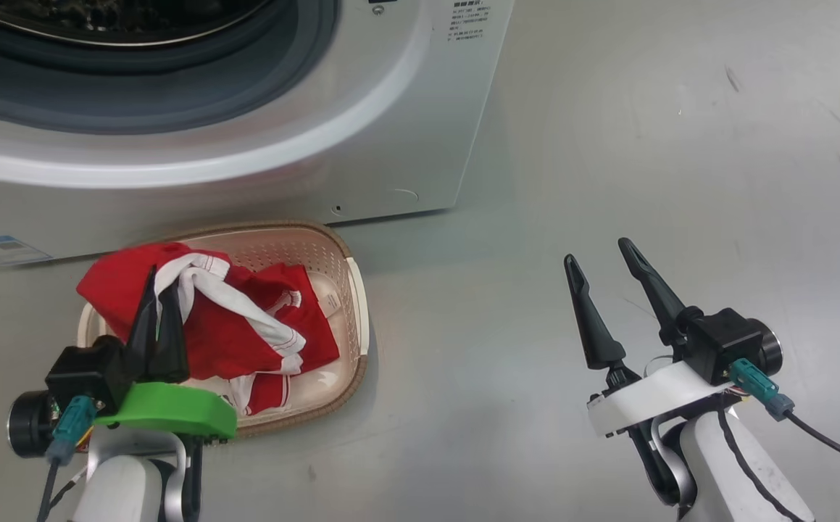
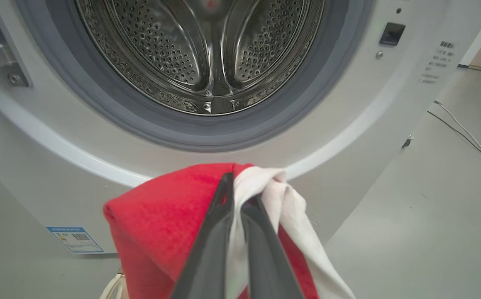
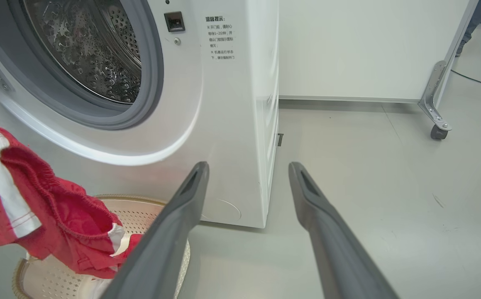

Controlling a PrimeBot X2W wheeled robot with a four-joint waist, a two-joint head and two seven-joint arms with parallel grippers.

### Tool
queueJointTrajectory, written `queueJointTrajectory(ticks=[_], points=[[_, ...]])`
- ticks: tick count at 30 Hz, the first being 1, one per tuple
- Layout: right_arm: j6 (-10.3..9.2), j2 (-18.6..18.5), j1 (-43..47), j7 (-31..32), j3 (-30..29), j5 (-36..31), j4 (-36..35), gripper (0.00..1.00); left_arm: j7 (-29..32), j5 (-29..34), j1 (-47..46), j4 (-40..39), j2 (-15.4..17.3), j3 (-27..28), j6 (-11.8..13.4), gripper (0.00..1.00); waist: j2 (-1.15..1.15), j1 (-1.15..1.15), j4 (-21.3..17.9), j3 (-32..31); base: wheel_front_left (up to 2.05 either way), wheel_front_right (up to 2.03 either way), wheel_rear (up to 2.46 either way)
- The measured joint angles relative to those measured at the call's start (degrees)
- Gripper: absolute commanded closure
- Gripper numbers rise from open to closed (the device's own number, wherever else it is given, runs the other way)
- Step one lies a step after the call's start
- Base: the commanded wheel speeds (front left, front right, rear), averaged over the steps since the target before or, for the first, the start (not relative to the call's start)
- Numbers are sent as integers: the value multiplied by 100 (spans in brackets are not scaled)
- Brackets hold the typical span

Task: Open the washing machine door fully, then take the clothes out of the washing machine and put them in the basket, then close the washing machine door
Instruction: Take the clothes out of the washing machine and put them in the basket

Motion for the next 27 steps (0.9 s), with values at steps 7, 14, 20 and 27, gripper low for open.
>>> queueJointTrajectory(ticks=[7,14,20,27], points=[[42,7,-263,0,18,0,-189,0,108,-113,-334,855,-1,102,0,100,0,0,-128,582,0,0,0],[90,22,-538,0,23,0,-307,0,318,-191,-903,1660,9,179,-1,100,0,0,-278,1115,0,0,0],[91,40,-677,0,7,0,-366,0,443,-249,-1294,2207,36,236,-4,100,0,0,-385,1476,0,0,0],[93,56,-870,0,-5,0,-372,0,606,-294,-1775,2913,51,265,-54,100,0,0,-503,1880,0,0,0]])
